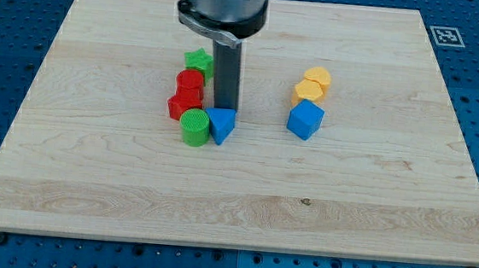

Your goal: Move green circle to the bottom left

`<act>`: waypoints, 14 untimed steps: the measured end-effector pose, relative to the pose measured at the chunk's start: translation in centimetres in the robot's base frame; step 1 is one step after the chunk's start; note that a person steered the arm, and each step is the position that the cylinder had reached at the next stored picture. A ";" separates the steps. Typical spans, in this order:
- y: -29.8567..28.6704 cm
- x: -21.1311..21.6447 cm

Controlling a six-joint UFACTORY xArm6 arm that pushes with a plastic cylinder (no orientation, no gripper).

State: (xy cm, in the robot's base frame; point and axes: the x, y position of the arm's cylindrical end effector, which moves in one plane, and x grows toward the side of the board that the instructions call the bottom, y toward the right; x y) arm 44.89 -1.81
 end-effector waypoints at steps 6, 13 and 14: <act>0.9 -0.2; -5.5 4.0; -4.8 5.4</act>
State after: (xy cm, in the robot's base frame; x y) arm 50.26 -6.61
